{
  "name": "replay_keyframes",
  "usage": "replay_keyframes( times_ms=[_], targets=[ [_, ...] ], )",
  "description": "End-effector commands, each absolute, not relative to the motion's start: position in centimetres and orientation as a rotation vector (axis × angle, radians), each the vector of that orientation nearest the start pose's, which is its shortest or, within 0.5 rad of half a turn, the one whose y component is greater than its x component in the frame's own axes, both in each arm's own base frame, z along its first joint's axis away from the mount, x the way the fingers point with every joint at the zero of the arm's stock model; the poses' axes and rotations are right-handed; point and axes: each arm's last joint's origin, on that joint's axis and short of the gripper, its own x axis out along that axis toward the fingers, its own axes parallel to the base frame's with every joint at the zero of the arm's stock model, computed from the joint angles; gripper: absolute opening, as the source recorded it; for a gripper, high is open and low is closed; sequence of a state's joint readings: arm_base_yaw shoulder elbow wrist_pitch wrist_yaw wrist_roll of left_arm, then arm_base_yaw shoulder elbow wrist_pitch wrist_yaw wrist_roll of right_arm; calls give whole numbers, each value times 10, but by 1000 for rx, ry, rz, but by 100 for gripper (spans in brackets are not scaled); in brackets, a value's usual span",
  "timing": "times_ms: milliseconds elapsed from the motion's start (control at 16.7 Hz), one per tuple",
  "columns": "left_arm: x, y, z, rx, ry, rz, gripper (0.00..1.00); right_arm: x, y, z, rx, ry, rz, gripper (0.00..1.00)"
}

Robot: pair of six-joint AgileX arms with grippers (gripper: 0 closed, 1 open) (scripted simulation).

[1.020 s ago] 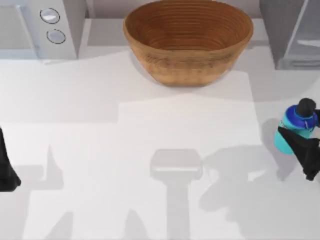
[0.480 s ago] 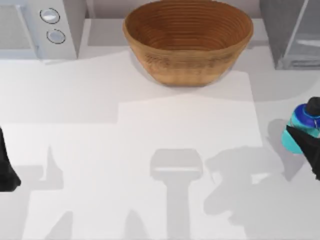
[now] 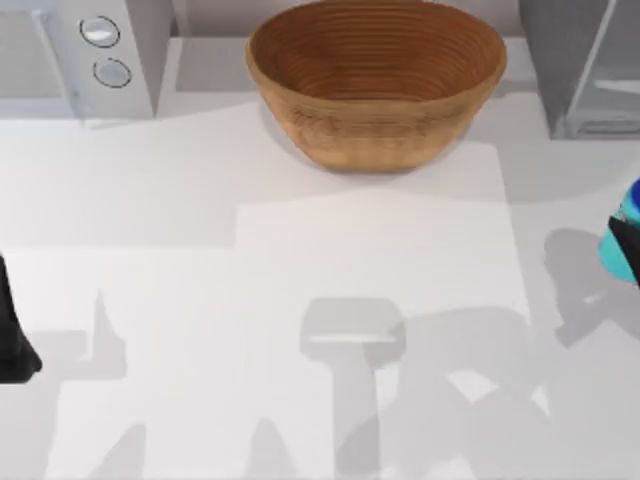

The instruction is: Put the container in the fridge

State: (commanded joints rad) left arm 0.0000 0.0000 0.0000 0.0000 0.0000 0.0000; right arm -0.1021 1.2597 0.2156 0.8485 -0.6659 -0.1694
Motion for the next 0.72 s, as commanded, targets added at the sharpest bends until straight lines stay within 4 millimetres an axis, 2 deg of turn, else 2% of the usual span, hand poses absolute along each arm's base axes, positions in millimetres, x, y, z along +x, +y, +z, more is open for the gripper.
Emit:
replay_keyframes(
  times_ms=[180, 360, 720],
  targets=[
    [106, -1, 160, 0, 0, 0, 100, 185, -1, 169, -99, 105, 454, 1],
    [106, -1, 160, 0, 0, 0, 100, 157, 0, 178, -82, 67, 314, 1],
    [106, -1, 160, 0, 0, 0, 100, 116, -1, 171, -29, 6, 86, 1]
  ],
)
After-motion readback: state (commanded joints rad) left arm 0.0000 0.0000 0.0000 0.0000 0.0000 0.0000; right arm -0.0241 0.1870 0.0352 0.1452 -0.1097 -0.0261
